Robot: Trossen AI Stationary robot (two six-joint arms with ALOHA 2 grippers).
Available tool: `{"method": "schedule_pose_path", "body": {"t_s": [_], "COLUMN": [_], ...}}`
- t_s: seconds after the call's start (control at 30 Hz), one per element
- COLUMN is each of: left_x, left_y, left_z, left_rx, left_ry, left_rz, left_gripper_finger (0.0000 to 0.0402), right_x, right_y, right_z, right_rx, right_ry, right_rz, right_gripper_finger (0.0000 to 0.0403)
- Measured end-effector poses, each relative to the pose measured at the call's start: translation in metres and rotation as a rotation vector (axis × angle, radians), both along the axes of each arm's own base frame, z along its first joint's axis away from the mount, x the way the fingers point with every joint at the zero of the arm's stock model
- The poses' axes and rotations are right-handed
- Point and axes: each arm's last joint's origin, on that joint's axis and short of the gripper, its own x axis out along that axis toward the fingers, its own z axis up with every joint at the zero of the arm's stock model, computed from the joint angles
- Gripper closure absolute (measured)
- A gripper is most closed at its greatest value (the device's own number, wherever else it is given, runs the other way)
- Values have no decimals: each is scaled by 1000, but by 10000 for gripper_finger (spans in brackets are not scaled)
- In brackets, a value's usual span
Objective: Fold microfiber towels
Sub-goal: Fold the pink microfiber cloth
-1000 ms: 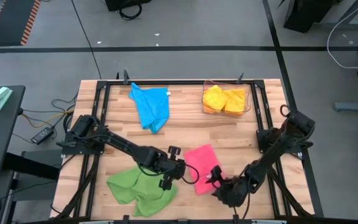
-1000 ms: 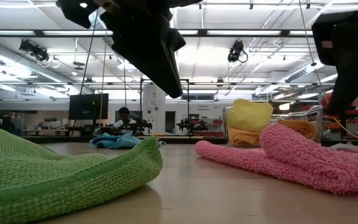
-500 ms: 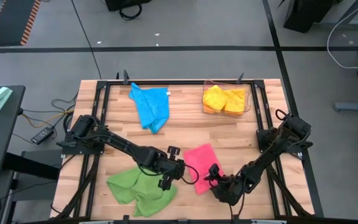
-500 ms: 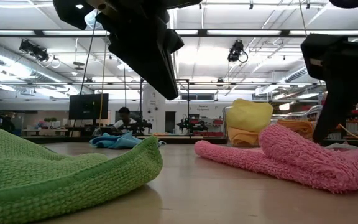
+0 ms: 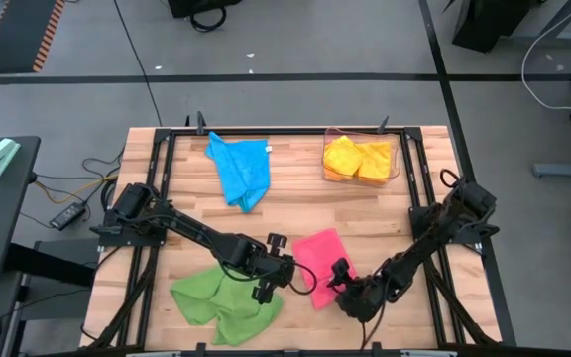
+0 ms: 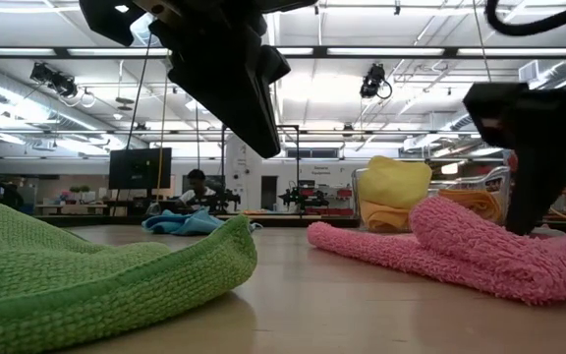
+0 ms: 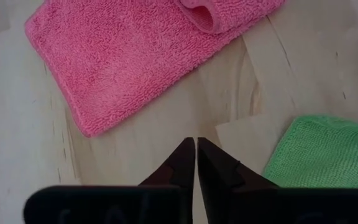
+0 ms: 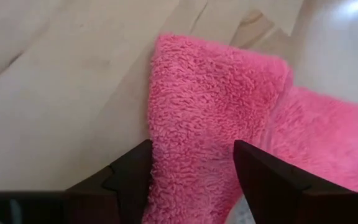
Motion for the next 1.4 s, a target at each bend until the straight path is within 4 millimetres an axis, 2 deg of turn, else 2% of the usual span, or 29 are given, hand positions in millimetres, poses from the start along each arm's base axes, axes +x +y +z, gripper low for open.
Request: {"method": "schedule_pose_path", "body": {"t_s": [0.17, 0.37, 0.7, 0.9, 1.03, 1.17, 1.4], "left_x": [0, 1, 1, -1, -3, -3, -3], "left_y": [0, -1, -1, -6, -13, -16, -15], "left_z": [0, 1, 1, 1, -2, -6, -7], "left_rx": [-3, -7, -18, -20, -17, -14, -12], "left_ry": [-5, -14, -13, -11, -6, -2, 6], "left_rz": [0, 0, 16, 7, -13, -25, -15], "left_gripper_finger": [383, 382, 376, 385, 381, 378, 386], "right_x": [6, 11, 17, 14, 11, 9, 9], "right_y": [-10, -16, -28, -29, -27, -26, -23], "right_z": [-2, -3, 14, 39, 47, 49, 47], "right_rx": [71, 127, 325, 536, 653, 785, 882], "right_ry": [48, 97, 188, 233, 299, 411, 515], "right_rz": [-33, 27, 92, 164, 199, 178, 190], "right_gripper_finger": [198, 239, 357, 364, 364, 364, 365]}}
